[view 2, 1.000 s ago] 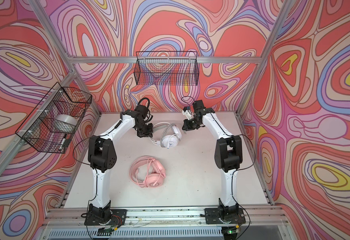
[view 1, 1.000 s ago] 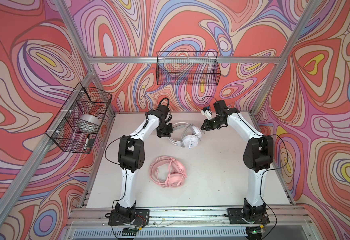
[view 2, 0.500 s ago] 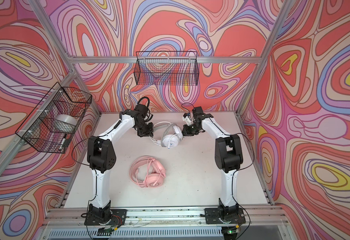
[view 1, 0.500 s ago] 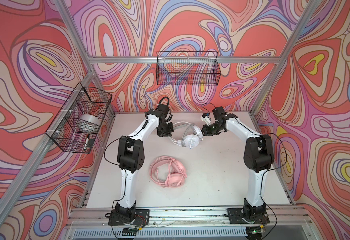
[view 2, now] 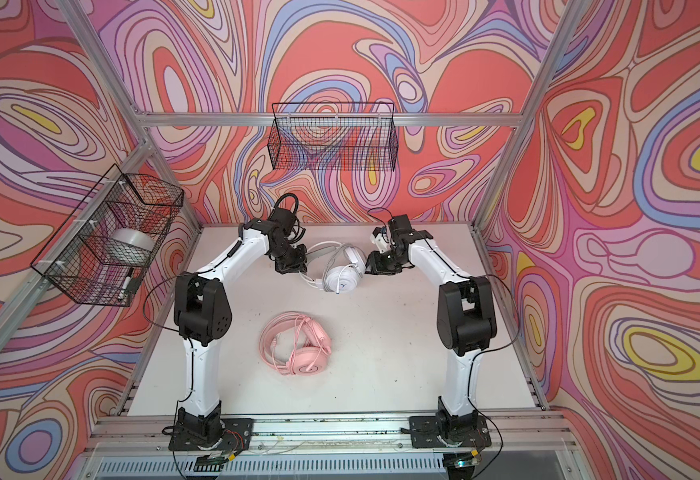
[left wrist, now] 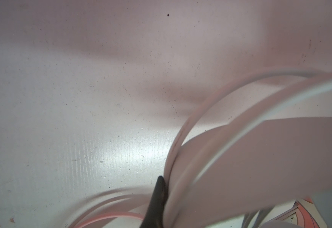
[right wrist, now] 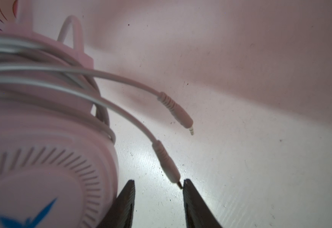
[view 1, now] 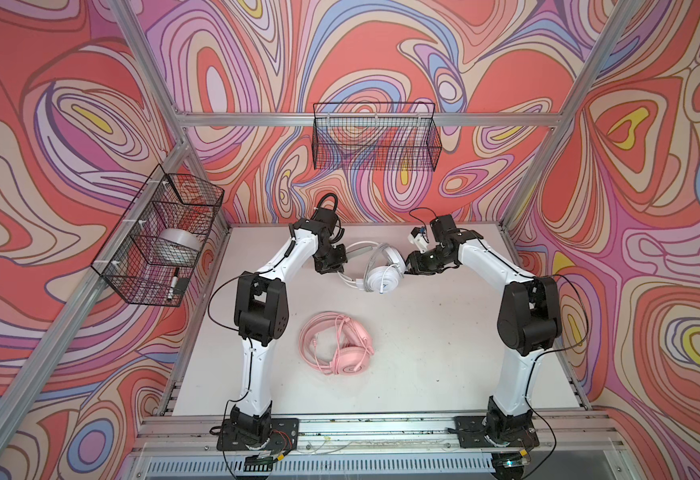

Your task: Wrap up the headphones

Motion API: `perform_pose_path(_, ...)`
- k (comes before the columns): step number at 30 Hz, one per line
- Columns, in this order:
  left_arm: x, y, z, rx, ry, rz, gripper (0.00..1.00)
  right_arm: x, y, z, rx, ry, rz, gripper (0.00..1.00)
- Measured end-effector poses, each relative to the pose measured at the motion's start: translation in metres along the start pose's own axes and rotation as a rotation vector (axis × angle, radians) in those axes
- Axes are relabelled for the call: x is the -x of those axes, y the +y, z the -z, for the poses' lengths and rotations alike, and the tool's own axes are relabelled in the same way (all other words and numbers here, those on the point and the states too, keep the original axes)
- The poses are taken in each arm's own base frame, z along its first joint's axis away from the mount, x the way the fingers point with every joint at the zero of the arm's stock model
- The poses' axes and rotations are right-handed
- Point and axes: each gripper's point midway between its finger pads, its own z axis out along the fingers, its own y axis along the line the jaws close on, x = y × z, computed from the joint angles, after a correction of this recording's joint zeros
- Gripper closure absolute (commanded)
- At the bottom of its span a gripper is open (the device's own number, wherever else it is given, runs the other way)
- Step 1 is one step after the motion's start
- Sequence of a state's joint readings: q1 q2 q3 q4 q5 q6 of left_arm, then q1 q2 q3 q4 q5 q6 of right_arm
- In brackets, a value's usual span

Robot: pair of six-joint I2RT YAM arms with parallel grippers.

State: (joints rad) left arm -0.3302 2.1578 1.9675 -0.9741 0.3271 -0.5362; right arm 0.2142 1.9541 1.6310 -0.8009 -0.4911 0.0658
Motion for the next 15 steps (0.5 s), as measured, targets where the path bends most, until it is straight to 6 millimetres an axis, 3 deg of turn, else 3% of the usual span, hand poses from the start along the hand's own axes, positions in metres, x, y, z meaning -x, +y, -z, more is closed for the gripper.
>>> perform_pose_path(6,0.000,0.003,-0.003,-0.006,0.005,0.026,1.00,0.009,0.006,0.036,-0.051,-0.077,-0.001,0.45)
perform_pose_path(15,-0.001,0.010,-0.012,0.002,0.004,0.060,1.00,0.005,0.015,0.105,-0.171,-0.237,0.024,0.19)
